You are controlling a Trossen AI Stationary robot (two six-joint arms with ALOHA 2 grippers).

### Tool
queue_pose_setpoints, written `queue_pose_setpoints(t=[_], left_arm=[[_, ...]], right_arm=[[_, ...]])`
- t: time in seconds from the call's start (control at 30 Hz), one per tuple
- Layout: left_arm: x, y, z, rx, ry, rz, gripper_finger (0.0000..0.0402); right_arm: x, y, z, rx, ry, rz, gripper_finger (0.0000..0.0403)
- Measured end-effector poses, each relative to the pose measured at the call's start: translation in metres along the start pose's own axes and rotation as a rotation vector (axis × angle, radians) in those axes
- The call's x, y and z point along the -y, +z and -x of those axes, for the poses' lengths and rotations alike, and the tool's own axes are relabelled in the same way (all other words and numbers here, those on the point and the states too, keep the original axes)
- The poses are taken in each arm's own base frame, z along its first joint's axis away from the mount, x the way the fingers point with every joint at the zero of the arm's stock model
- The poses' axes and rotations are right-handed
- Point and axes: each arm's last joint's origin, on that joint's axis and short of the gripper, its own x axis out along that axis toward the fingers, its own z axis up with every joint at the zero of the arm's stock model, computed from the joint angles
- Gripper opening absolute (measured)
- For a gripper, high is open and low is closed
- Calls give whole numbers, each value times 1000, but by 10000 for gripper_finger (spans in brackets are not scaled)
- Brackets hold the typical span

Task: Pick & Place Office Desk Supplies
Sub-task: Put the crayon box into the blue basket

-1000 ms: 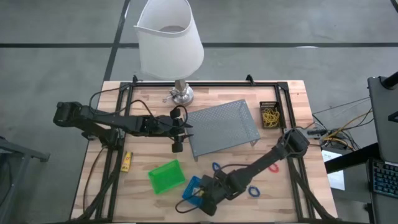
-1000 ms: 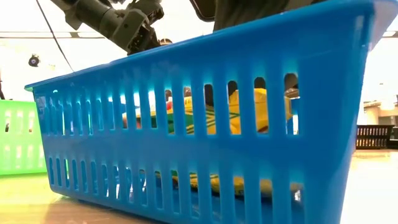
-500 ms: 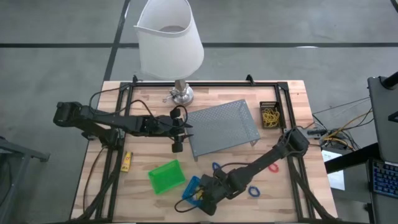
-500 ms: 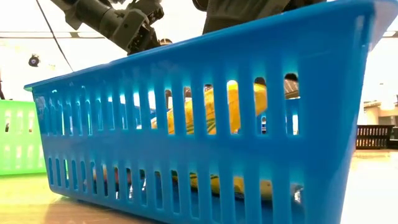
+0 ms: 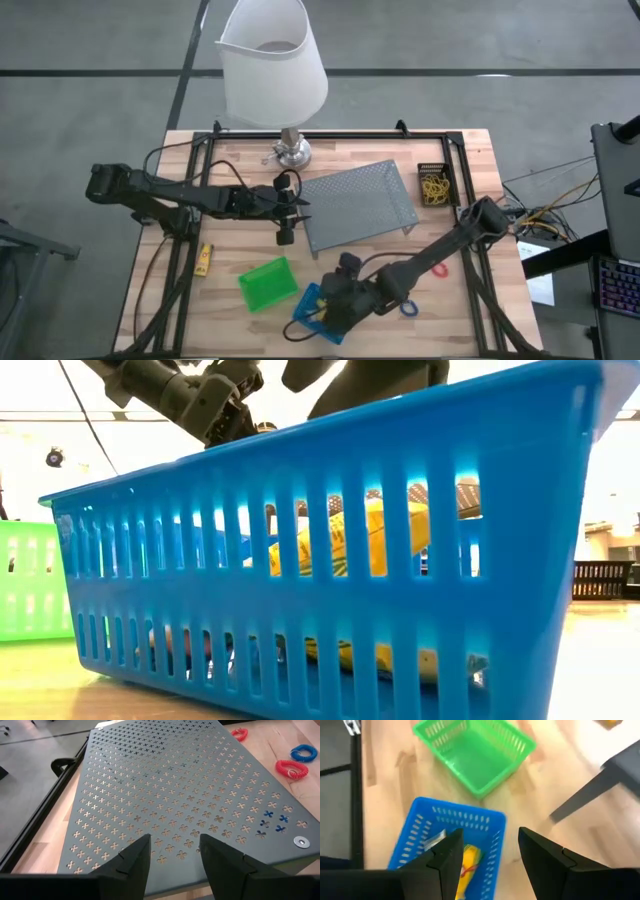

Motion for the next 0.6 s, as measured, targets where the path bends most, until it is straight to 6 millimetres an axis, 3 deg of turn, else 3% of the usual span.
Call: queue_pose_setpoints(t=[0.3,0.47,0.6], left_arm=[[0,0,0,0,0,0,175],[0,0,0,0,0,0,175],[0,0,0,0,0,0,175]], right_arm=[[4,15,21,103,42,186,185],[23,20,39,173,32,198,185],[46,13,53,248,38,218,185]])
